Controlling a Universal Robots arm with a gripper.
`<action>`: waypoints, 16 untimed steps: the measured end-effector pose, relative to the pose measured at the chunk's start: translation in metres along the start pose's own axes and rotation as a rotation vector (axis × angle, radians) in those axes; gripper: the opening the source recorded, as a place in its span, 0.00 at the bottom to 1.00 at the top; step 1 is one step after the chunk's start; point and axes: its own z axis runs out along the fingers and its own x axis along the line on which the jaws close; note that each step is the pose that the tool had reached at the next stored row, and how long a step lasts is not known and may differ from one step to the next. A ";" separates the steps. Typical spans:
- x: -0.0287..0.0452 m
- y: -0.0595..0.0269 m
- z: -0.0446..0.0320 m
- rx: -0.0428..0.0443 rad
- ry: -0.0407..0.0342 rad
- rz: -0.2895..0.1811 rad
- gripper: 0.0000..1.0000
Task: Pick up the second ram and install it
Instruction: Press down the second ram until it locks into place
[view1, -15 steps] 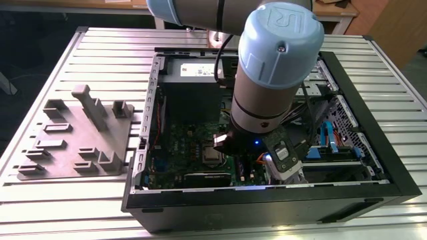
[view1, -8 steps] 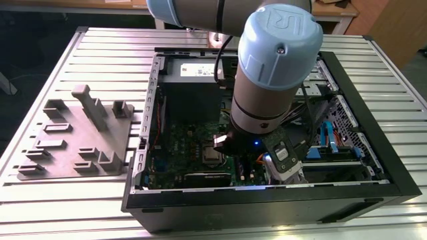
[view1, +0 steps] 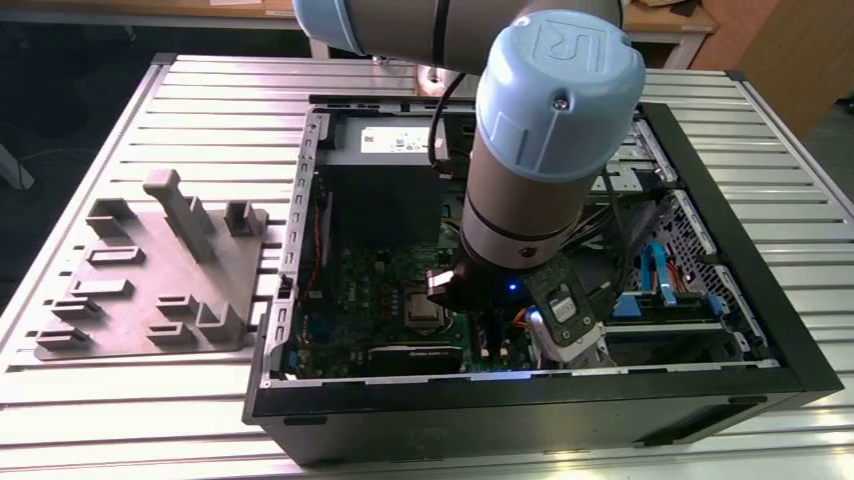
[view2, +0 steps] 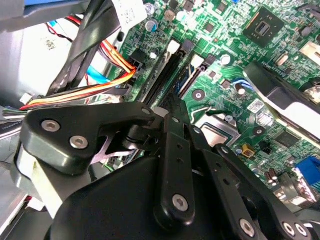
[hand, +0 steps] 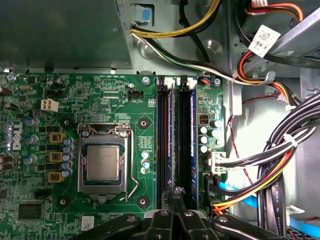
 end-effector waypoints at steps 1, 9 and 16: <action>0.0000 0.0000 0.0001 0.0000 0.0000 0.000 0.10; 0.0000 0.0000 0.0002 -0.0003 -0.0001 0.000 0.10; 0.0000 -0.0002 0.0014 0.0003 0.0001 0.000 0.10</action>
